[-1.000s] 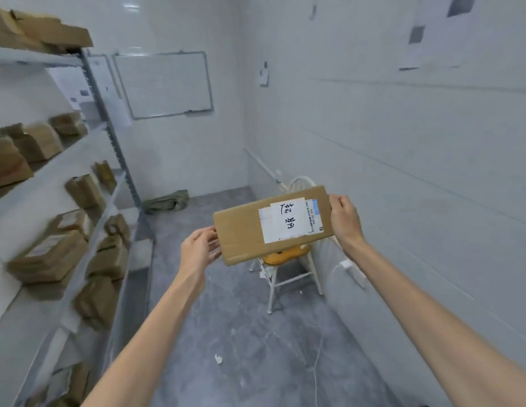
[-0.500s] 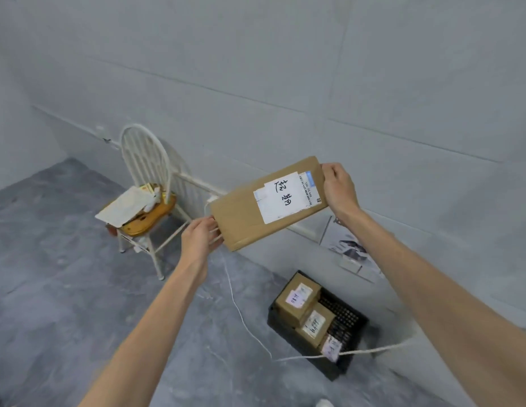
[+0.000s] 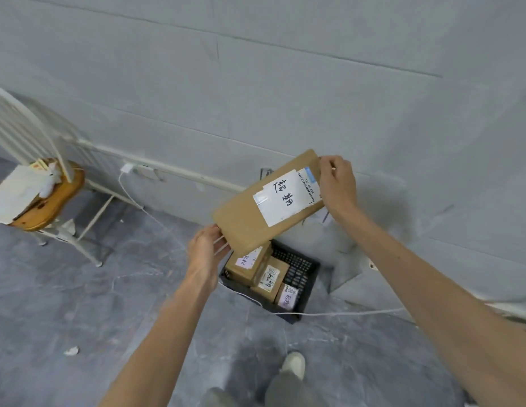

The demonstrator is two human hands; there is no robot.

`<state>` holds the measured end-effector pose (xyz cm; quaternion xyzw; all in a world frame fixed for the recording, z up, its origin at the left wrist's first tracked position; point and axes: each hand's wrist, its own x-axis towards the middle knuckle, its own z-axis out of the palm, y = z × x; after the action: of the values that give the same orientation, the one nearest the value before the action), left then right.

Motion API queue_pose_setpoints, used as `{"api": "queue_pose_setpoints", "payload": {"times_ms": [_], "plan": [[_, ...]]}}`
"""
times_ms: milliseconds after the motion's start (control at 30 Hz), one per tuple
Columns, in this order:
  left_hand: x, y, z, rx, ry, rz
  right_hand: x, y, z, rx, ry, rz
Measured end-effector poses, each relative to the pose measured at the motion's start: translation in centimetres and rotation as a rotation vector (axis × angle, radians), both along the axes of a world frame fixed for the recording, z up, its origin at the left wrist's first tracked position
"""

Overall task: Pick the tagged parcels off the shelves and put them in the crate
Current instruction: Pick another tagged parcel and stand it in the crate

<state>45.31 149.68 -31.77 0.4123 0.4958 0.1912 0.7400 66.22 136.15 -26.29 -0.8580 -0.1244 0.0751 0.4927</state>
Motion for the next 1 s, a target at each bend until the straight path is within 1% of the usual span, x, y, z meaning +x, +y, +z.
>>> {"api": "queue_pose_setpoints", "payload": {"times_ms": [133,233,433,667,900,1000], "plan": [[2.9,-2.8,-3.8,-0.043,0.021,-0.062,2.7,-2.1,-3.2,-0.033,0.031,-0.023],[5.0,-3.9,-6.7,-0.102,0.045,-0.058,4.2,-3.6,-6.0,-0.081,0.056,-0.039],[8.5,-3.9,-13.0,-0.188,0.083,-0.075,6.5,-4.8,-12.2,-0.148,0.089,-0.083],[10.6,-2.4,-23.6,-0.31,0.137,-0.109,8.3,-4.3,-22.9,-0.286,0.119,-0.13],[12.0,-1.6,-34.7,-0.556,0.166,-0.067,10.3,-3.2,-32.5,-0.377,0.123,-0.11],[13.0,-1.3,-39.2,-0.595,0.186,-0.081,10.9,-2.8,-36.7,-0.422,0.093,-0.082]]}}
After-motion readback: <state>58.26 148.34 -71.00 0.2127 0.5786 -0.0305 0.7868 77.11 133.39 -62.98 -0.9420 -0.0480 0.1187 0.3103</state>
